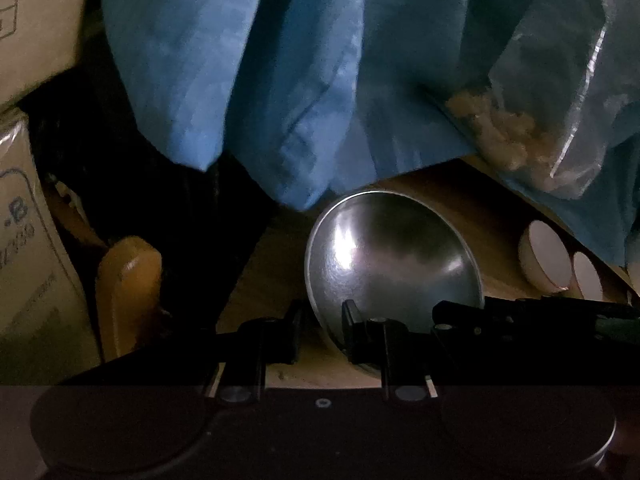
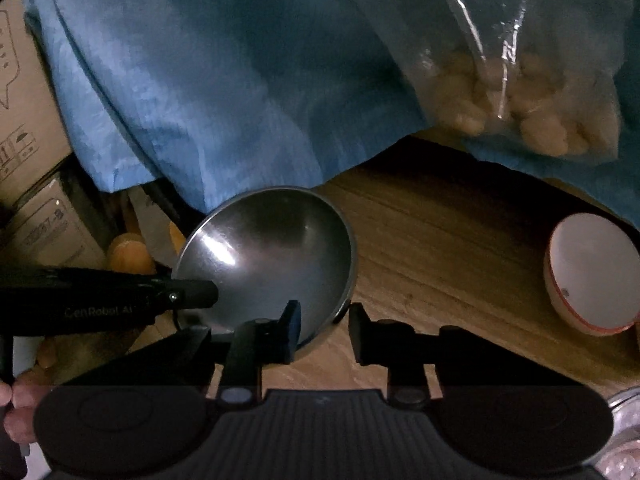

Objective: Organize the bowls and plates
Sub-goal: 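Close the left gripper on the steel bowl rim while the right gripper grips its other rim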

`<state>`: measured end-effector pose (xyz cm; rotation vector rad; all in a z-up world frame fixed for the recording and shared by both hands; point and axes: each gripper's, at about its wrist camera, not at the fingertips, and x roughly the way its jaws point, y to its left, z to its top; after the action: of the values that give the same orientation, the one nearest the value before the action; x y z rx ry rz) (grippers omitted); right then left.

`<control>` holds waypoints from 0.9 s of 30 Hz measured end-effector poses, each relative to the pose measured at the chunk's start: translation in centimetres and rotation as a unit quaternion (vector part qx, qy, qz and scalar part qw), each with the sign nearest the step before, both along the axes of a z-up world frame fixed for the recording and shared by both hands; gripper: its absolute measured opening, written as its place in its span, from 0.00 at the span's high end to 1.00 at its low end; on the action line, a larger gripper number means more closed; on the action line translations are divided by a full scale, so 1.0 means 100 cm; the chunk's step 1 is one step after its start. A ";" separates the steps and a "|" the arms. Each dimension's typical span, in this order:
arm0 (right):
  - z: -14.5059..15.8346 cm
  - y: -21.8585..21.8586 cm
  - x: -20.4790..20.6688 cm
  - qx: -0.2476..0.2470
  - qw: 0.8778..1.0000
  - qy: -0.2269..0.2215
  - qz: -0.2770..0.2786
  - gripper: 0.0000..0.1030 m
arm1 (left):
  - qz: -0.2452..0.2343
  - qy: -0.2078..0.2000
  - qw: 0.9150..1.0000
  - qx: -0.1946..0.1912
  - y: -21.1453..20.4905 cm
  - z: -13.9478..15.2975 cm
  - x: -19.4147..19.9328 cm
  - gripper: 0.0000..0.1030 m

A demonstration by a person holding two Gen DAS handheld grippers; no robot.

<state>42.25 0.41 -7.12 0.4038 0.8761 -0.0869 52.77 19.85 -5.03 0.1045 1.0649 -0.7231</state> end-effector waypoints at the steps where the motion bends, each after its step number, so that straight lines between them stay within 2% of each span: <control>1: 0.001 -0.001 -0.004 0.001 1.000 0.000 0.000 0.74 | -0.002 0.000 1.000 0.000 -0.001 0.002 -0.004 0.79; 5: 0.008 -0.004 -0.025 0.003 1.000 -0.008 0.003 0.74 | -0.021 -0.006 1.000 0.002 -0.004 0.010 -0.024 0.79; 14: 0.018 -0.015 -0.077 0.011 1.000 -0.005 0.016 0.74 | -0.053 0.008 0.998 0.016 -0.005 0.022 -0.081 0.79; 22: 0.018 -0.013 -0.116 0.024 0.998 0.018 0.054 0.73 | -0.033 0.021 0.999 0.037 -0.001 0.019 -0.110 0.79; 27: 0.012 -0.015 -0.123 0.032 0.996 0.025 0.075 0.73 | -0.020 0.023 0.998 0.053 -0.005 0.009 -0.121 0.79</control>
<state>29.95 -1.09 -5.89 0.3959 0.9581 0.0705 40.66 19.38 -4.08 0.2011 1.1490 -0.7068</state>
